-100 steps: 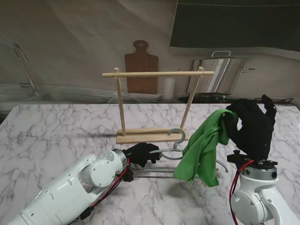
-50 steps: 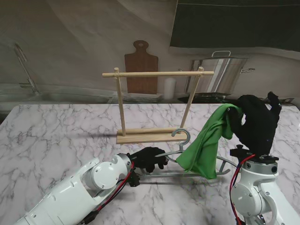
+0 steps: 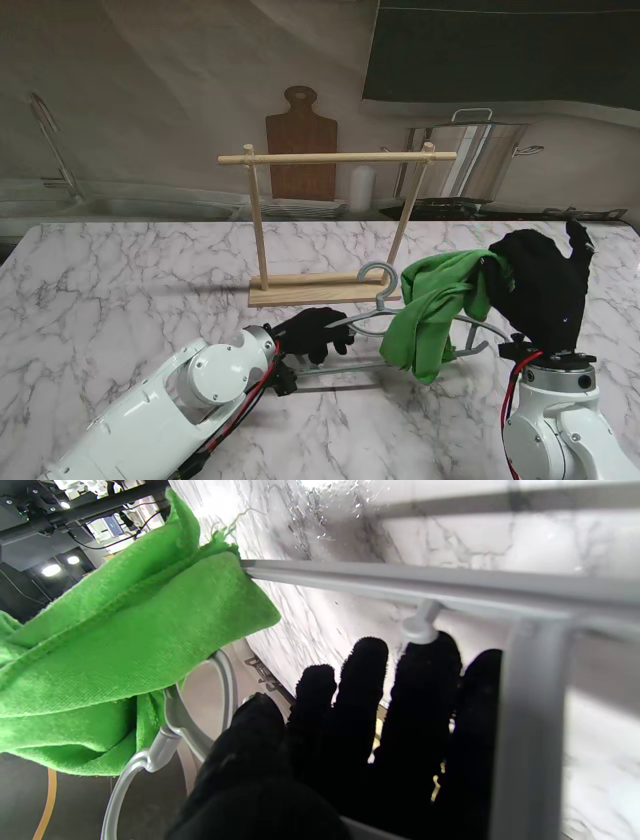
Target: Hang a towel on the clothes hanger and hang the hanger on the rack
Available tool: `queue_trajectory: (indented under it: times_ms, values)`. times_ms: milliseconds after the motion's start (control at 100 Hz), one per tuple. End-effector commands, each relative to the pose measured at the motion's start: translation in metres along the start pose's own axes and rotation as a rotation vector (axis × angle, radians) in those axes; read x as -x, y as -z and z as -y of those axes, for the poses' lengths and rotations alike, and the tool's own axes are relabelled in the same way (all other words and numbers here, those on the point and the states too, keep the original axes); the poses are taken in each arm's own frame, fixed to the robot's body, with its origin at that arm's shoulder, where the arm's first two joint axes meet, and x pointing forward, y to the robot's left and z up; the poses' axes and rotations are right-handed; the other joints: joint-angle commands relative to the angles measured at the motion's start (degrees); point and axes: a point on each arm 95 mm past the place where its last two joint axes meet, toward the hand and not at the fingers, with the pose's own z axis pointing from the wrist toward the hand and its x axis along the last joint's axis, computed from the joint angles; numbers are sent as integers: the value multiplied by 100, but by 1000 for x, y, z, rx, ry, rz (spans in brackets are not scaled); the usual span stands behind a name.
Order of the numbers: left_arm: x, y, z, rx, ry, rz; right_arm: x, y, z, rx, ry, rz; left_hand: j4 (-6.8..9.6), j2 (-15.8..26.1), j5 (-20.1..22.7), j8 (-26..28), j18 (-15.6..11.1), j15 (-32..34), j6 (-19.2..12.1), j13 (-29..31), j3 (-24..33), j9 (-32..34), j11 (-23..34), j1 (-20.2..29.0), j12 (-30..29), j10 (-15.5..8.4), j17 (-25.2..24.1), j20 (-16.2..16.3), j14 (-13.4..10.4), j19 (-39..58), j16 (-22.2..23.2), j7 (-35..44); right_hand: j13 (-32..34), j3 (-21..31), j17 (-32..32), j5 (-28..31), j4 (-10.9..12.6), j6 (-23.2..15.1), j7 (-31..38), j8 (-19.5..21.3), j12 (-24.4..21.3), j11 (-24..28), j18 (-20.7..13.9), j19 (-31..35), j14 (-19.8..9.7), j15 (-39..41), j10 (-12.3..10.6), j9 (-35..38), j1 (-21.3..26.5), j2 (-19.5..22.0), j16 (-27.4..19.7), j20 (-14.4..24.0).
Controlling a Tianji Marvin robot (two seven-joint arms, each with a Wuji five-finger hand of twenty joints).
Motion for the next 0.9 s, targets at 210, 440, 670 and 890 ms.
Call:
queue_trajectory:
  times_ms: [210,440,670,890]
  values:
    - [-4,0,0,0,-6,-5,7,7,14,-62,91,131,-44,460,125,145,119,172,42,143,-81,209,90,292,74,58,159,144,257,1987,33,-105,-120,187,-156,230,43,64,304,-62,-1,97,76,-131,123,115,226,-31,563,151,68,135]
    - [2,-3,12,-34,-57,44,2,20,6,-120,108,161,-43,462,121,159,99,199,42,137,-81,202,101,290,82,55,150,132,239,2000,35,-113,-29,346,-117,389,17,114,214,-78,12,64,82,-97,170,169,290,115,470,50,86,209]
    - [3,-10,16,-39,-40,70,-9,36,-2,-191,95,135,-43,458,127,160,114,227,49,148,-80,197,106,302,83,70,171,127,248,2026,38,-123,56,464,-73,496,34,142,151,-68,21,9,105,-85,208,155,326,223,437,-49,90,252]
    - [1,-13,15,-35,-31,91,-16,43,-7,-238,92,151,-46,456,132,155,131,227,71,154,-81,195,87,326,66,93,183,115,263,2033,27,-146,197,644,-12,612,82,231,117,-73,67,-45,100,-40,275,221,433,370,399,-182,140,305]
